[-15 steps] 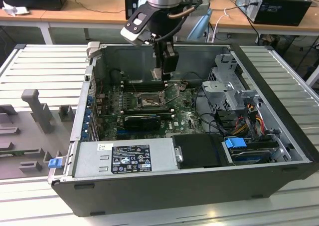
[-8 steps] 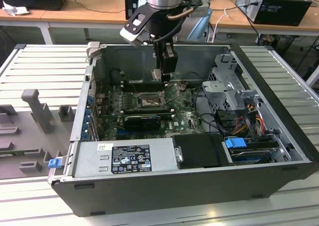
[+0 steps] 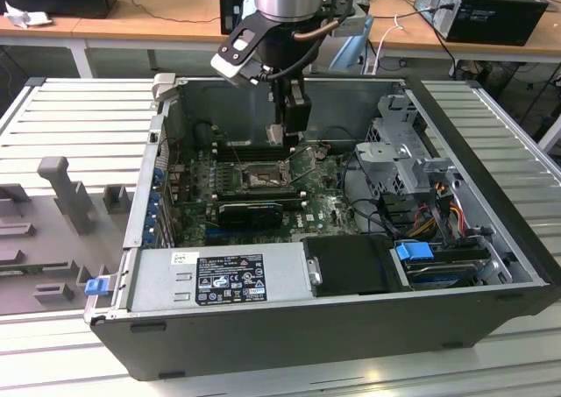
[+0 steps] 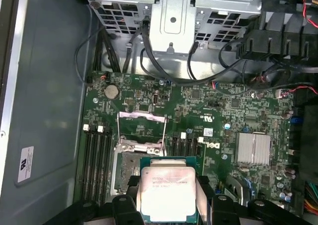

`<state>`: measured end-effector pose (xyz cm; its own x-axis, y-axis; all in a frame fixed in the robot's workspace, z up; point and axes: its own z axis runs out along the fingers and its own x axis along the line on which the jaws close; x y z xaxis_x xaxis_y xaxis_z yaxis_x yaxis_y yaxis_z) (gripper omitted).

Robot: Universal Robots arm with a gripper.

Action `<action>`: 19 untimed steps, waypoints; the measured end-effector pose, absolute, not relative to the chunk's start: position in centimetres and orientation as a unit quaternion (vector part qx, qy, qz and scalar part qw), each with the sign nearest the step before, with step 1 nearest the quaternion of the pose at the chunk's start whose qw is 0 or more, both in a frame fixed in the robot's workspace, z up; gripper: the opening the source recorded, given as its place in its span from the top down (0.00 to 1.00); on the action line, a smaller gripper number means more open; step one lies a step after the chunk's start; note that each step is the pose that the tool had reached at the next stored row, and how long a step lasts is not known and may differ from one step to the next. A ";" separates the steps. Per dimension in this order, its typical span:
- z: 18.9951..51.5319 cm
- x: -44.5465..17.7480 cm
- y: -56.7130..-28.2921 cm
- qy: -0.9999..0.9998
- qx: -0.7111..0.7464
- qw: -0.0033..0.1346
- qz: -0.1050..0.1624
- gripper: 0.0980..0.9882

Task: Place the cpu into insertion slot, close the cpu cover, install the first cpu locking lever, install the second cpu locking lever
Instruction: 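Place the cpu into insertion slot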

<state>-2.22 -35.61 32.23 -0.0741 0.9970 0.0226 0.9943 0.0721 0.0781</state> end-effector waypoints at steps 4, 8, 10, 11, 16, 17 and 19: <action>32.1 -2.2 -35.6 0.723 0.690 0.019 0.036 0.52; 31.9 -2.2 -35.6 0.715 0.698 0.019 0.036 0.52; 31.6 -2.2 -35.6 0.714 0.699 0.019 0.036 0.52; 31.5 -2.2 -35.6 0.714 0.699 0.019 0.036 0.52; 31.2 -2.2 -35.6 0.714 0.699 0.018 0.035 0.52; 31.1 -2.2 -35.6 0.714 0.699 0.018 0.035 0.52; 31.0 -2.2 -35.6 0.714 0.699 0.018 0.035 0.52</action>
<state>-2.25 -35.61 31.03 -0.0221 0.9995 0.0232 0.9969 0.0203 0.0755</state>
